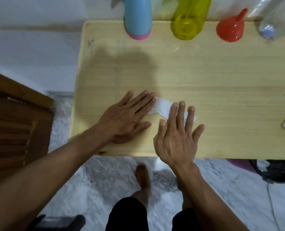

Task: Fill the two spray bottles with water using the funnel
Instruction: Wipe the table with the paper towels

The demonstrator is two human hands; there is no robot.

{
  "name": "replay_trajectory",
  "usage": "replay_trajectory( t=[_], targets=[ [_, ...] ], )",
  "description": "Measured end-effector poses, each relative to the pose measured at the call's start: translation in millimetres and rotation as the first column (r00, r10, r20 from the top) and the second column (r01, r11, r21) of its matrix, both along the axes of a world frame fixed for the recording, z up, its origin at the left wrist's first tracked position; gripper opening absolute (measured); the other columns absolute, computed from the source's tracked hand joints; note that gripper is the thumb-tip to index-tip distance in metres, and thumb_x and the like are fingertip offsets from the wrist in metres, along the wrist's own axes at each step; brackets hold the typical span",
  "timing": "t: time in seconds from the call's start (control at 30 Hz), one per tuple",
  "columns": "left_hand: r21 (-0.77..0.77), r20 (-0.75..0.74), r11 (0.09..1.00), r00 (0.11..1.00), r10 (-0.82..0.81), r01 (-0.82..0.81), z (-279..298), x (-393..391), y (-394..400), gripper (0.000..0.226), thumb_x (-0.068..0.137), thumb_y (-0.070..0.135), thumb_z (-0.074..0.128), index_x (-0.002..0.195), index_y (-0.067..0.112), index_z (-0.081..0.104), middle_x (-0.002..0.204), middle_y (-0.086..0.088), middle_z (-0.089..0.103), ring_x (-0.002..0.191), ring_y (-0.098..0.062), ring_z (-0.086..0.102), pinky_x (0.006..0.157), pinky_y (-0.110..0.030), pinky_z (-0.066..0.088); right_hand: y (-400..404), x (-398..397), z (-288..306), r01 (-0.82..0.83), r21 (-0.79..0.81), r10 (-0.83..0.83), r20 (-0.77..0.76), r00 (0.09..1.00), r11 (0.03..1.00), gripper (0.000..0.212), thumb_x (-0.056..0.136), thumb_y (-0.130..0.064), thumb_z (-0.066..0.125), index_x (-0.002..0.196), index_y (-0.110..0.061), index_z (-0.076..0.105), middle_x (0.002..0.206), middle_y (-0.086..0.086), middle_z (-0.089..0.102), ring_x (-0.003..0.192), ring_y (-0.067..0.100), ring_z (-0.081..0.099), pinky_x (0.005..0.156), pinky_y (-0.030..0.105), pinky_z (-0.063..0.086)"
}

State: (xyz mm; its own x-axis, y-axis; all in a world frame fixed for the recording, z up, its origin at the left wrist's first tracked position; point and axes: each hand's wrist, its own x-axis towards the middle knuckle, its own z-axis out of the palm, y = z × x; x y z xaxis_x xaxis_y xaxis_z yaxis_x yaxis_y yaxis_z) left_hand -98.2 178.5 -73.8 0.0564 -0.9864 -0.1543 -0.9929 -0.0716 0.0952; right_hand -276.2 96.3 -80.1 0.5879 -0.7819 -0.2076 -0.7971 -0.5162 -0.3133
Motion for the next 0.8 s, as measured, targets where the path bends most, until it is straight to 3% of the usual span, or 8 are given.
replay_trajectory(
  t=[0.13,0.27,0.57,0.7,0.8],
  targets=[
    [-0.033,0.029,0.993,0.993,0.117,-0.116,-1,3,34,0.072,0.105,0.054,0.015,0.161,0.009,0.014,0.169,-0.007,0.009,0.157,-0.020,0.005,0.126,-0.048,0.012,8,17,1,-0.133,0.012,0.133,0.019,0.991,0.991,0.062,0.106,-0.045,0.009,0.162,-0.020,-0.002,0.169,-0.010,-0.013,0.154,0.019,-0.021,0.121,0.060,-0.008],
    [-0.041,0.021,0.969,0.969,0.245,-0.244,-1,-5,58,0.072,0.105,0.053,0.018,0.160,0.007,0.015,0.169,-0.008,0.011,0.157,-0.022,0.007,0.125,-0.050,0.014,9,25,-1,-0.286,-0.059,0.286,-0.007,0.958,0.956,0.061,0.107,-0.044,0.015,0.163,-0.019,0.008,0.170,-0.008,-0.003,0.157,0.021,-0.010,0.121,0.061,-0.002],
    [-0.120,-0.026,0.801,0.808,0.589,-0.587,-7,-75,81,0.073,0.105,0.050,0.017,0.158,0.001,0.020,0.168,-0.014,0.012,0.157,-0.026,0.006,0.125,-0.053,0.010,-25,20,-5,-0.669,-0.160,0.666,-0.079,0.742,0.726,0.061,0.108,-0.044,0.022,0.162,-0.017,0.014,0.171,-0.002,0.005,0.157,0.027,0.000,0.118,0.067,0.012],
    [-0.153,-0.131,0.704,0.720,0.681,-0.693,-8,-89,71,0.067,0.105,0.046,0.018,0.160,0.007,0.019,0.168,-0.011,0.016,0.156,-0.024,0.008,0.126,-0.050,0.007,-35,19,-7,-0.741,-0.177,0.747,-0.040,0.663,0.648,0.062,0.107,-0.044,0.020,0.161,-0.015,0.019,0.170,0.001,0.013,0.157,0.027,0.007,0.119,0.063,0.013],
    [-0.184,-0.136,0.679,0.702,0.699,-0.711,-11,-98,66,0.062,0.106,0.042,0.018,0.160,0.011,0.021,0.168,-0.011,0.018,0.156,-0.025,0.010,0.126,-0.050,0.007,-43,17,-7,-0.770,-0.226,0.783,-0.046,0.621,0.597,0.060,0.107,-0.043,0.019,0.160,-0.017,0.024,0.168,-0.001,0.020,0.156,0.023,0.014,0.121,0.062,0.014]
  ],
)
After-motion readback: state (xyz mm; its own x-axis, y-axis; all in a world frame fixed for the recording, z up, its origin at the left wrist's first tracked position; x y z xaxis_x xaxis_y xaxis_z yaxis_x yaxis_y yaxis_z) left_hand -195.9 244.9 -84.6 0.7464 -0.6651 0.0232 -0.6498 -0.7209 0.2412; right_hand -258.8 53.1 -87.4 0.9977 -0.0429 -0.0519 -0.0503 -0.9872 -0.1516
